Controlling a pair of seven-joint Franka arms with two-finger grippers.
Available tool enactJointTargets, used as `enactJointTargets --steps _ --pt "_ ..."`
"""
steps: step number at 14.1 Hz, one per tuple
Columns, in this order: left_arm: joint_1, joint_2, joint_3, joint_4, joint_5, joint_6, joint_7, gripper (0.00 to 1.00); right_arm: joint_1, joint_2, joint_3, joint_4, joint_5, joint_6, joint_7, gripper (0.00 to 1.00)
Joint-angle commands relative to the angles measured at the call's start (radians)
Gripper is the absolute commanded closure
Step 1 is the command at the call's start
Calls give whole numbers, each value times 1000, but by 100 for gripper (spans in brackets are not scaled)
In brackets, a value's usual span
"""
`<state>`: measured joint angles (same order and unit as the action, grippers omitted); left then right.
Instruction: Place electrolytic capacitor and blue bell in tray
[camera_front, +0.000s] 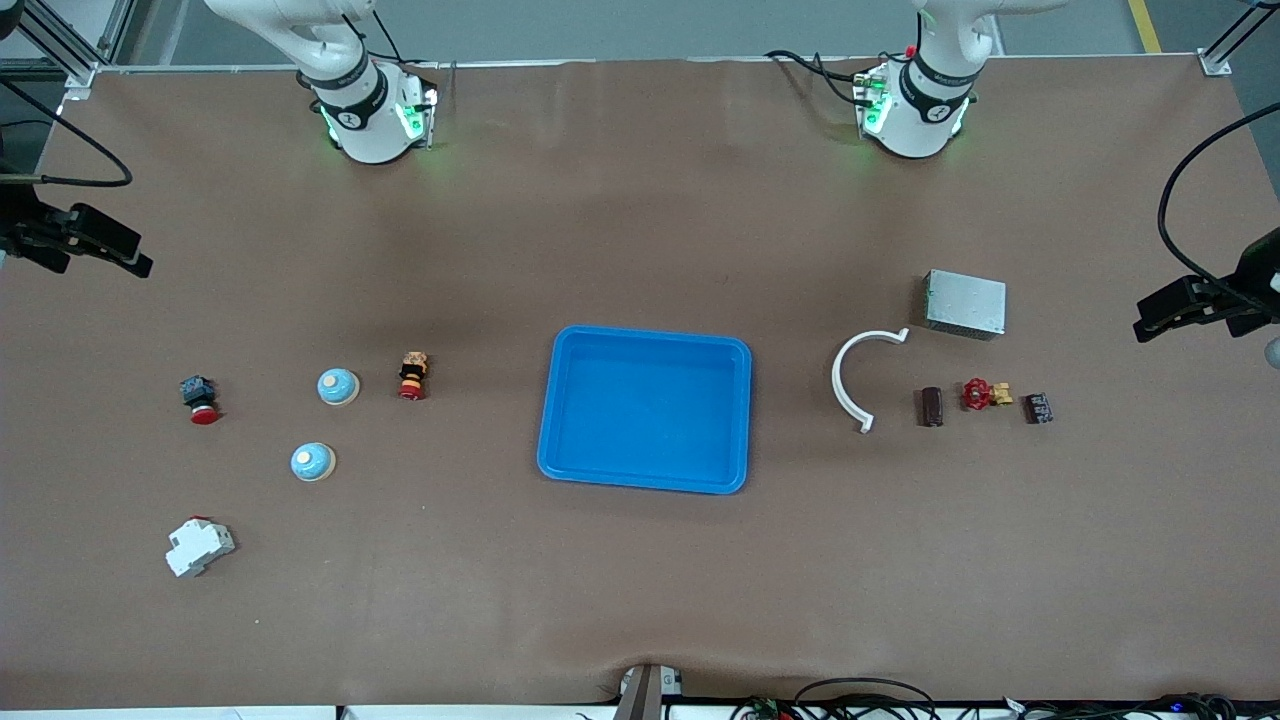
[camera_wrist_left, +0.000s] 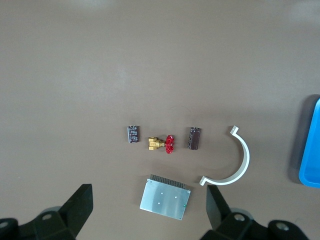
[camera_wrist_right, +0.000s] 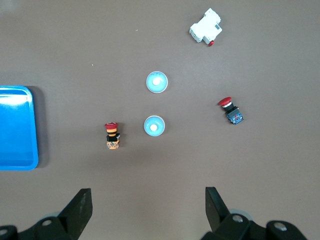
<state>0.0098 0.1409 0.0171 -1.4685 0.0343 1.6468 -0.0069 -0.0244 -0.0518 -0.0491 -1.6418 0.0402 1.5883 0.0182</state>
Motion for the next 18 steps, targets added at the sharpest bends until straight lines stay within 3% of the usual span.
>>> enactJointTargets --steps 1,12,18 --pt "4 -1 0 -1 -14 11 -1 0 -9 -14 2 -13 21 6 11 0" --pt "32 29 1 0 -1 11 18 0 -19 -11 2 -32 20 25 5 0" --pt "192 91 1 -4 -97 48 22 0 -16 72 5 -91 6 151 6 0"
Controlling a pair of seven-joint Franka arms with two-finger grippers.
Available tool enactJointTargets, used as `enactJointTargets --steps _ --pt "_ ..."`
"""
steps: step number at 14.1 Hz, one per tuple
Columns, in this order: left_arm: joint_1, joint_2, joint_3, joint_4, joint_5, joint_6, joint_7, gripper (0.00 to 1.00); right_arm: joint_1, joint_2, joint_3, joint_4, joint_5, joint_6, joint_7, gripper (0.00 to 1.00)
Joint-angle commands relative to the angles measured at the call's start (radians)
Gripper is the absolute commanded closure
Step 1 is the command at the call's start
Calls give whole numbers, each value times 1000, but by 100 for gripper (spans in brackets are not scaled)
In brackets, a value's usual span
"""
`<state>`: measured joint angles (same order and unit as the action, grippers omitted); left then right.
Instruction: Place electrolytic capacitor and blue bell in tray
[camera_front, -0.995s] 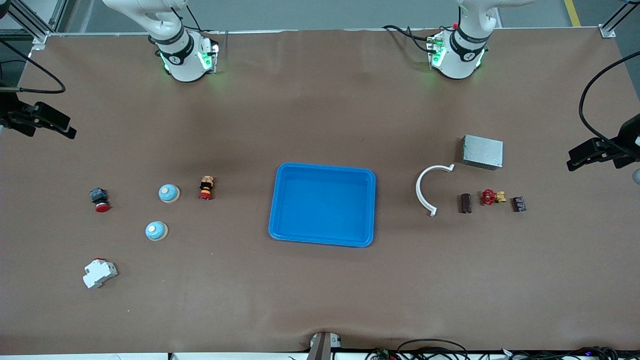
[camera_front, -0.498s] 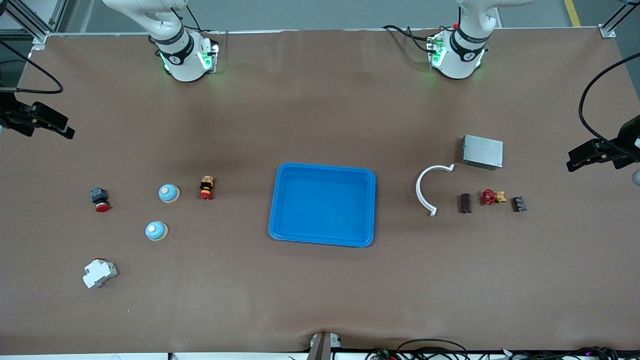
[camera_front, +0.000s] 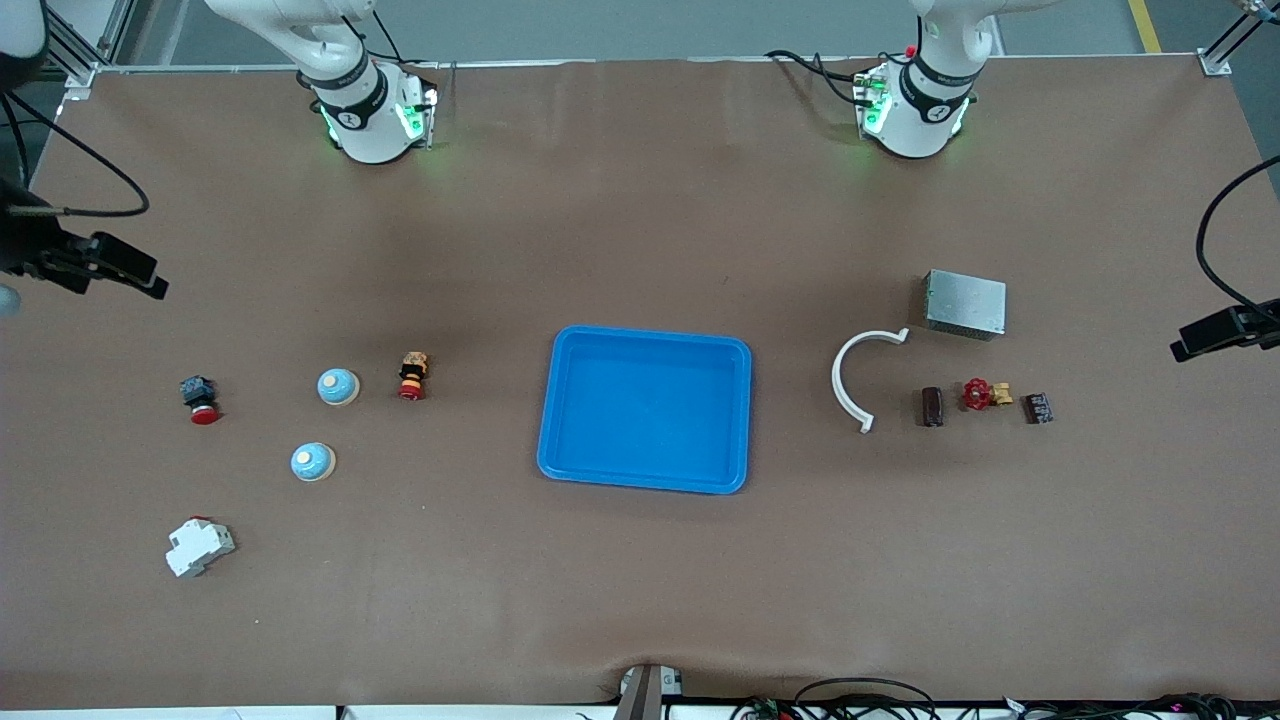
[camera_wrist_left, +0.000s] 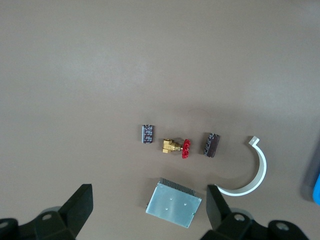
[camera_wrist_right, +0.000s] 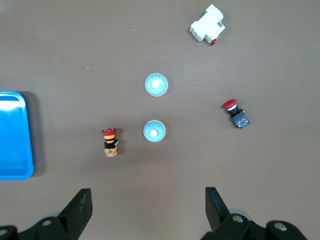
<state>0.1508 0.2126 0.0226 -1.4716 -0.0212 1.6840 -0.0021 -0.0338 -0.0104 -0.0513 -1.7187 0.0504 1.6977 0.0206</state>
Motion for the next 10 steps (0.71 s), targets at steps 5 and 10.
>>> enactJointTargets --steps 5,10 --pt "85 79 -4 -1 -51 51 17 0 -9 85 7 -174 -4 258 4 0" --pt "32 80 -18 -2 29 45 2 0 2 243 8 -173 -1 381 7 0"
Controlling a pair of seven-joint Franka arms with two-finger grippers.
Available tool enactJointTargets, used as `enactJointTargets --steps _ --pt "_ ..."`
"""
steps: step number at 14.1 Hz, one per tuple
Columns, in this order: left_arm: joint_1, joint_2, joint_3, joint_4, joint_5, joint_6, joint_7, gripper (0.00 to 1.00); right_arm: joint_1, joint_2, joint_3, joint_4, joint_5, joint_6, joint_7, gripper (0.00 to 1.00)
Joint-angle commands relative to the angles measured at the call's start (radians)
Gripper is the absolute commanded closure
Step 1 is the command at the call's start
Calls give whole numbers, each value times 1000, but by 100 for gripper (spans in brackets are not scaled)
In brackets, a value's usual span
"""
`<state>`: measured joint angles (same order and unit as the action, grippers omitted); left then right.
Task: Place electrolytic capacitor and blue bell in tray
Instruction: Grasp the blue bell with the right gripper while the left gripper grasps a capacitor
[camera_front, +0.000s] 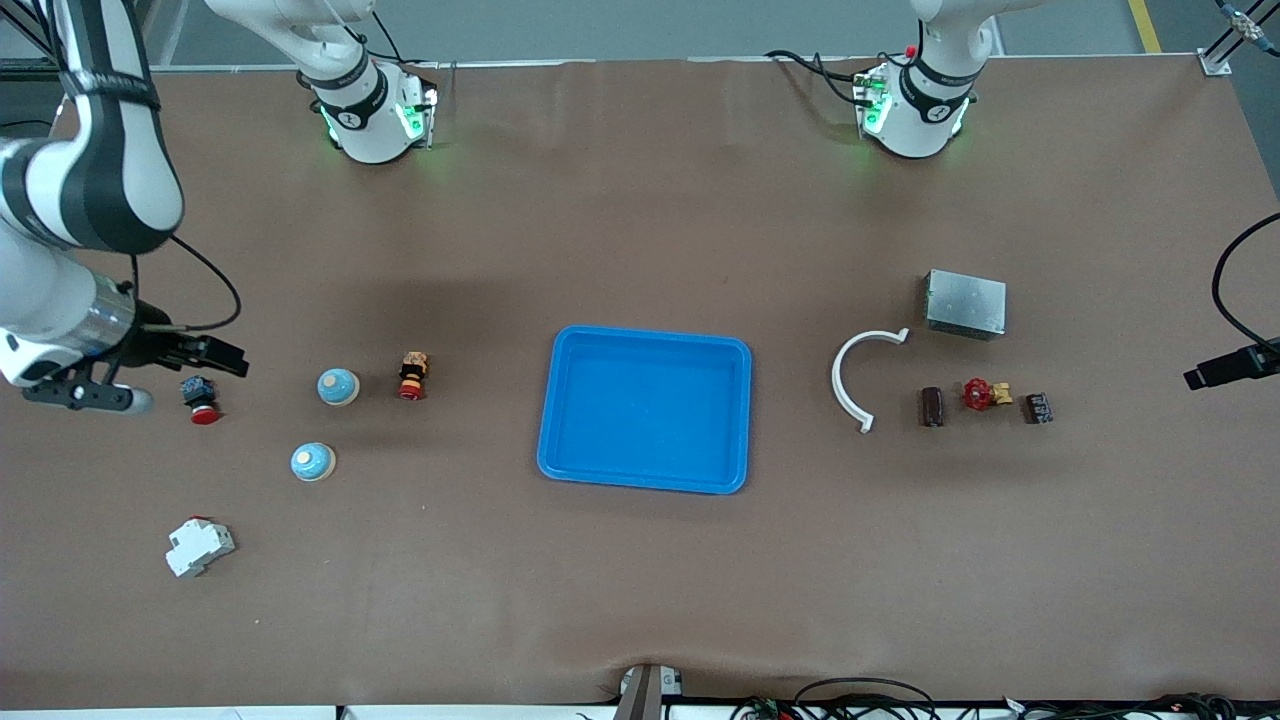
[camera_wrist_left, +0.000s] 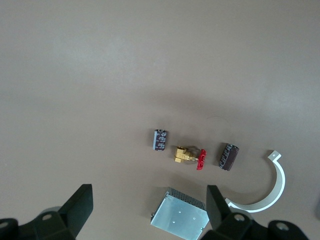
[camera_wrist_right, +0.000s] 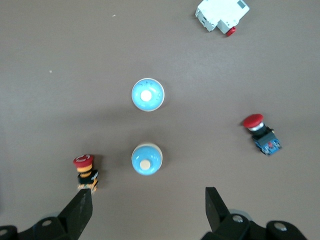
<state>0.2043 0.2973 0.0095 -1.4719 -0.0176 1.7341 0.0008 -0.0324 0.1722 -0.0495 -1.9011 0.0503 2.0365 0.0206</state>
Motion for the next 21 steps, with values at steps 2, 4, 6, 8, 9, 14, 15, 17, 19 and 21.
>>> enactJointTargets --steps 2,4,6,8,9,14,15,17,19,21 --pt "-23 -1 -11 -10 1 -16 -7 0 12 127 7 10 3 126 7 0" --pt "-40 9 -14 -24 -4 -18 -11 0 17 185 7 10 3 207 7 0" --pt "-42 26 -14 -36 5 -14 -10 0 29 223 7 14 2 260 5 0" --pt "-43 49 -13 -36 10 1 -11 0 34 275 7 14 2 329 5 0" --pt "-43 66 -13 -38 10 16 -11 0 34 298 7 14 3 359 5 0" --pt "-42 88 -13 -108 22 139 -8 0 25 409 7 23 2 496 5 0" --pt "-43 88 -13 -129 25 163 -8 0 25 424 7 30 2 513 5 0" --pt "-45 88 -13 -189 27 243 -11 0 26 444 7 30 3 547 5 0" --pt "-45 89 -14 -243 71 309 -13 0 26 452 7 37 2 553 4 0" --pt "-42 108 -16 -278 74 343 -21 0 26 458 7 45 3 553 2 0"
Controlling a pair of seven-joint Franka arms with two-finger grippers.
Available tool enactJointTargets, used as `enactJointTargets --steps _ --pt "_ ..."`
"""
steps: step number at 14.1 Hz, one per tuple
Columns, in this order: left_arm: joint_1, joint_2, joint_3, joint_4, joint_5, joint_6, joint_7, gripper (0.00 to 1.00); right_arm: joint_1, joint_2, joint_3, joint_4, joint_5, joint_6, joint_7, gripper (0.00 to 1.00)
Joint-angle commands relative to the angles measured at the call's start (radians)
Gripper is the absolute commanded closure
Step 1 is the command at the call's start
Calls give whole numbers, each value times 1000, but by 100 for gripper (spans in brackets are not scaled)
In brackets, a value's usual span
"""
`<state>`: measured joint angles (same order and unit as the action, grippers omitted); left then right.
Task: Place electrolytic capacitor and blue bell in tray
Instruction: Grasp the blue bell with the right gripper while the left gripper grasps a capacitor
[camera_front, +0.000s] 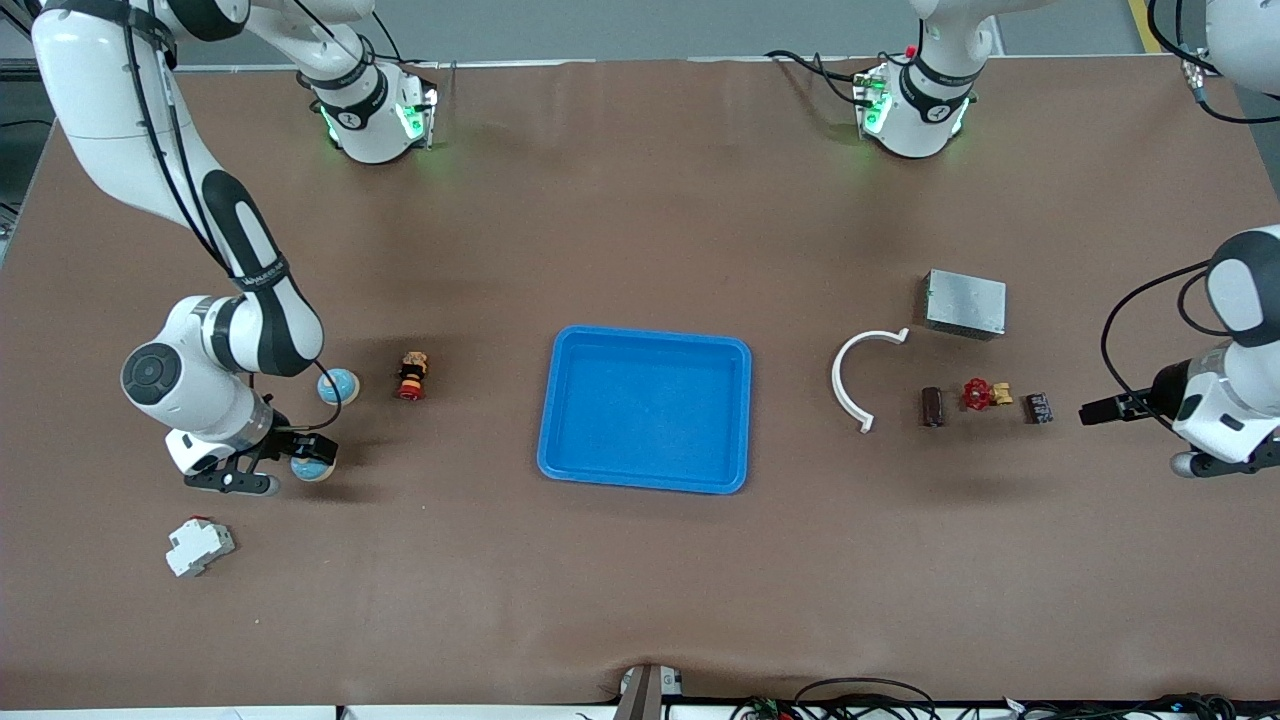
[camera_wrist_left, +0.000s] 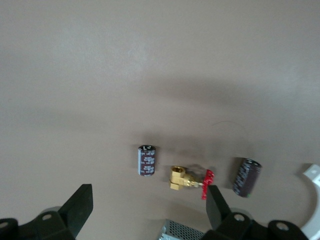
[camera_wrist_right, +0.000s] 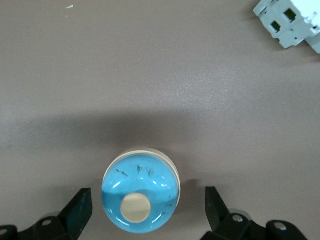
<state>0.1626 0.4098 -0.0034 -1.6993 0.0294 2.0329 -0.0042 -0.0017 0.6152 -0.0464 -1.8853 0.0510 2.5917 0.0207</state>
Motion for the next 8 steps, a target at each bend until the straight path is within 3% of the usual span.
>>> enactJointTargets --steps 1,5,8 --pt "1 10 -4 -54 26 41 -28 0 -6 18 3 34 1 -2 2 0" --pt "-2 53 -3 -68 29 41 -51 0 -9 31 3 40 1 -1 -5 0" --pt "8 75 -1 -82 32 53 -50 0 -8 32 3 40 3 -1 -7 13"
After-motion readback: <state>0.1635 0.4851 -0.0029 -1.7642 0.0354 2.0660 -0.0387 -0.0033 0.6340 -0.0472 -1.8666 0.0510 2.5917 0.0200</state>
